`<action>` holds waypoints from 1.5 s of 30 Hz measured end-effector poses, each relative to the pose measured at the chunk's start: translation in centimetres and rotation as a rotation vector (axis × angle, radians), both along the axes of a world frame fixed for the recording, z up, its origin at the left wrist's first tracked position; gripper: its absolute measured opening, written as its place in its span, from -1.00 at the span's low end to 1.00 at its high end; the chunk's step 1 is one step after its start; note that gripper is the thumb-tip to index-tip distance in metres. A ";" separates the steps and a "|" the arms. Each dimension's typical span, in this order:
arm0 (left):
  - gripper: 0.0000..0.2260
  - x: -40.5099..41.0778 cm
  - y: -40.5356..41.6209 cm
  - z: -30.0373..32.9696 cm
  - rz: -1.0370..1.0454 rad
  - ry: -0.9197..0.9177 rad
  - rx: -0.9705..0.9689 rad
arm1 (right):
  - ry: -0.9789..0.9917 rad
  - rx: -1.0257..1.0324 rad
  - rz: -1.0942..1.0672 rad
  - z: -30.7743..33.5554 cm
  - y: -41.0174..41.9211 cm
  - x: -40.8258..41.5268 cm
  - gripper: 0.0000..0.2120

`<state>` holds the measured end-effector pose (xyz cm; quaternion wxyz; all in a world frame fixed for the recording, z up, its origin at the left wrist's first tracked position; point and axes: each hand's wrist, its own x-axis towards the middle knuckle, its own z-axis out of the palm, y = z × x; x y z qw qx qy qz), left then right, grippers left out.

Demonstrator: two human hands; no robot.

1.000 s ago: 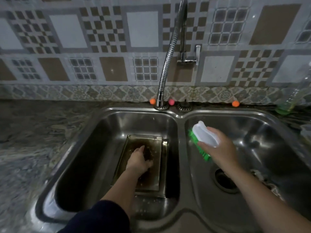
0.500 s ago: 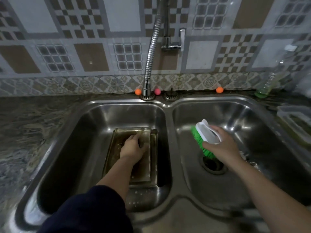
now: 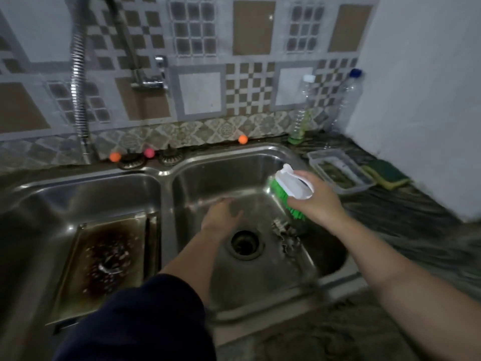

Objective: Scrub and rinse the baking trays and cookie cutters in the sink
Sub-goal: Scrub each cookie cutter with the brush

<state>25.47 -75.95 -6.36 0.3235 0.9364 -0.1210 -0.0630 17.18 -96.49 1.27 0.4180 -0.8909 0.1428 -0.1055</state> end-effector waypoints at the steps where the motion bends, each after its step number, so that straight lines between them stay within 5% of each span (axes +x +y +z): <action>1: -0.58 -0.3 -1.6 -0.7 -0.017 0.033 0.001 | -0.006 -0.001 -0.009 0.1 -1.0 0.0 -0.39; 10: -0.52 -0.1 -12.5 -6.1 0.021 0.323 -0.037 | -0.043 0.018 0.084 -2.0 -6.3 2.4 -0.39; 21: -0.68 2.4 -14.2 -10.0 -0.004 0.361 0.022 | -0.014 0.022 0.180 -5.0 -7.6 4.9 -0.38; 28: -0.77 2.1 -12.6 -8.0 0.130 0.333 -0.334 | -0.013 0.037 0.180 -5.5 -7.7 4.6 -0.38; 32: -0.65 3.3 -9.9 -4.6 0.173 0.158 -0.505 | -0.030 0.065 0.160 -5.8 -6.8 3.4 -0.40; 38: -0.63 2.1 -5.7 -0.6 0.000 0.015 -0.499 | -0.103 0.056 0.263 -4.1 -2.1 2.8 -0.45; 45: -0.60 1.5 0.5 0.6 0.036 0.067 -0.575 | -0.146 -0.007 0.321 -1.9 2.4 3.6 -0.42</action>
